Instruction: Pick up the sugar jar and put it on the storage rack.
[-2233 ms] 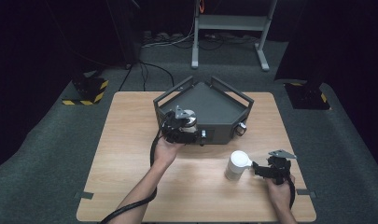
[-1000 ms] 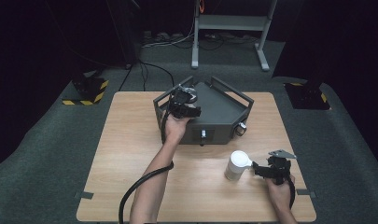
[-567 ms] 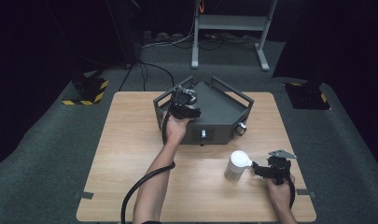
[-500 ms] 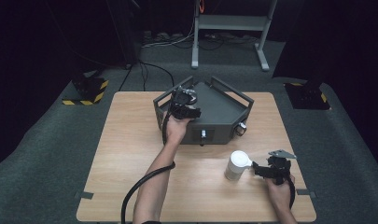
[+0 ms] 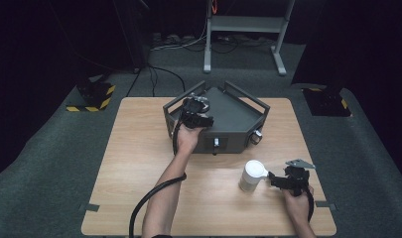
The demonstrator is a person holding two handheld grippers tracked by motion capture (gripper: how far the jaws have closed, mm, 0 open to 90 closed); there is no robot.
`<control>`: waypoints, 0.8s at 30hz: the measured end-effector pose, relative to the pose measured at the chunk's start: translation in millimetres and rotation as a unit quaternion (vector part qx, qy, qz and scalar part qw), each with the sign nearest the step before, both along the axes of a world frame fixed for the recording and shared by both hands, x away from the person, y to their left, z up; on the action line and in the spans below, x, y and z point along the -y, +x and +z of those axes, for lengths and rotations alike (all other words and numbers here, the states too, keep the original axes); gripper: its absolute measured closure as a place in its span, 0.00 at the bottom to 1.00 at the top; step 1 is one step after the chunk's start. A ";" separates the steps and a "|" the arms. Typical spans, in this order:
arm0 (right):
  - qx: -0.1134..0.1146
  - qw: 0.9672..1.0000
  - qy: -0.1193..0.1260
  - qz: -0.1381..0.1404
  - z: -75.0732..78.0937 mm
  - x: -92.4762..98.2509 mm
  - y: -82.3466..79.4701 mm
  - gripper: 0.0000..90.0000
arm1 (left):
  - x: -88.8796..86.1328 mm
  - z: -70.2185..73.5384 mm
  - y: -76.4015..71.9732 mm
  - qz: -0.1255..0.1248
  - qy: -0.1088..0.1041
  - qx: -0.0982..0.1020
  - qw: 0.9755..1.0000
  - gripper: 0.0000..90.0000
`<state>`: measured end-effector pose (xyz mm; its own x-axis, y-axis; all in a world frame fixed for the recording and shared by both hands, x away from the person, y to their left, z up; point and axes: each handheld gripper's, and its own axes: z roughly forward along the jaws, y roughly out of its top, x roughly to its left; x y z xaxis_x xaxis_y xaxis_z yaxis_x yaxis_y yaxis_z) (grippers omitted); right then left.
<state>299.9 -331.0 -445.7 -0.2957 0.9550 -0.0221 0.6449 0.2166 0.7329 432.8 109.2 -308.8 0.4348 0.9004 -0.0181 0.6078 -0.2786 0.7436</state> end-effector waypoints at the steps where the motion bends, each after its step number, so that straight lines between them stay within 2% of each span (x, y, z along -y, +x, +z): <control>1: 0.000 1.000 0.000 0.000 0.0 0.0 0.0 0.07 | 0.0 0.0 0.0 0.000 0.000 0.000 1.000 0.35; 13: 0.000 1.000 0.000 0.000 0.0 0.0 0.0 0.07 | -3.1 -1.6 0.9 -0.004 -0.002 -0.004 1.000 0.34; 18: 0.000 1.000 0.000 0.000 0.0 0.0 0.0 0.07 | -7.4 -4.6 1.6 -0.005 -0.010 -0.008 1.000 0.33; 24: 0.000 1.000 0.000 0.000 0.0 0.0 0.0 0.07 | -11.5 -8.0 1.1 0.004 -0.017 -0.010 1.000 0.24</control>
<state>299.9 -331.0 -445.7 -0.2953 0.9552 -0.0216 0.6451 0.2160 0.7329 433.9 120.7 -316.9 0.4276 0.9021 -0.0583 0.6247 -0.2483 0.7403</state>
